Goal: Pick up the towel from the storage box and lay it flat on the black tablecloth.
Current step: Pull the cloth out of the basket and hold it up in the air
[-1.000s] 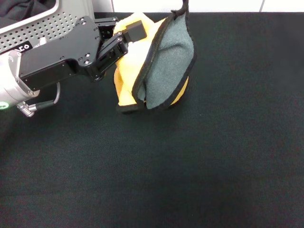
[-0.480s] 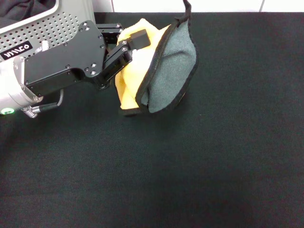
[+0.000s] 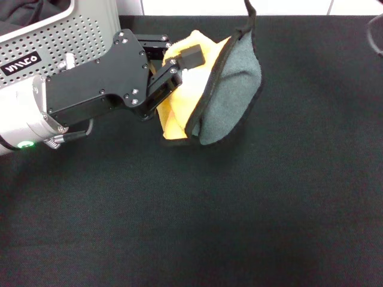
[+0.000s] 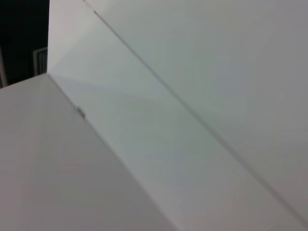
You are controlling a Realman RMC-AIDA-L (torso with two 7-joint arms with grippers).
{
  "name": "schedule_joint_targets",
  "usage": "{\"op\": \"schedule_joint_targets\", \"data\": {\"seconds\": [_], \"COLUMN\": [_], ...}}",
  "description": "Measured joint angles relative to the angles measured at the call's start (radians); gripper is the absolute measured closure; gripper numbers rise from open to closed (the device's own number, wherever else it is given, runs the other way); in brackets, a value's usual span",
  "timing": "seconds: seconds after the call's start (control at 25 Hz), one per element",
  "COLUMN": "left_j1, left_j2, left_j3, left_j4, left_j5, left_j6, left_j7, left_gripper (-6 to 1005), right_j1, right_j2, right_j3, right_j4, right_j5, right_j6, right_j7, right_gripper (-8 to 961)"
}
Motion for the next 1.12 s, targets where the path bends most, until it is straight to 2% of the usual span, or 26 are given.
{"op": "schedule_joint_targets", "data": {"seconds": [0.16, 0.4, 0.72, 1.0, 1.12], "left_j1": [-0.002, -0.003, -0.023, -0.027, -0.027], "left_j2": [-0.004, -0.004, 0.002, 0.005, 0.006], "left_j3": [0.000, -0.002, -0.007, -0.009, -0.010], "left_j4": [0.000, 0.006, 0.009, 0.006, 0.005], "left_j5": [0.006, 0.003, 0.005, 0.007, 0.007], "left_j6": [0.000, 0.000, -0.003, -0.009, -0.013], "left_j7": [0.029, 0.035, 0.038, 0.061, 0.062], "left_gripper": [941, 941, 941, 941, 941], "right_j1": [0.030, 0.037, 0.041, 0.030, 0.016], "right_j2": [-0.006, -0.013, -0.009, -0.006, -0.009], "right_j3": [-0.061, -0.143, -0.251, -0.259, -0.249], "right_j4": [0.028, 0.027, 0.017, 0.016, 0.011], "right_j5": [-0.002, -0.009, -0.018, -0.015, -0.010], "right_j6": [0.011, 0.008, 0.023, 0.075, 0.093], "right_j7": [0.026, 0.112, 0.190, 0.193, 0.193], "right_gripper": [128, 128, 127, 146, 213]}}
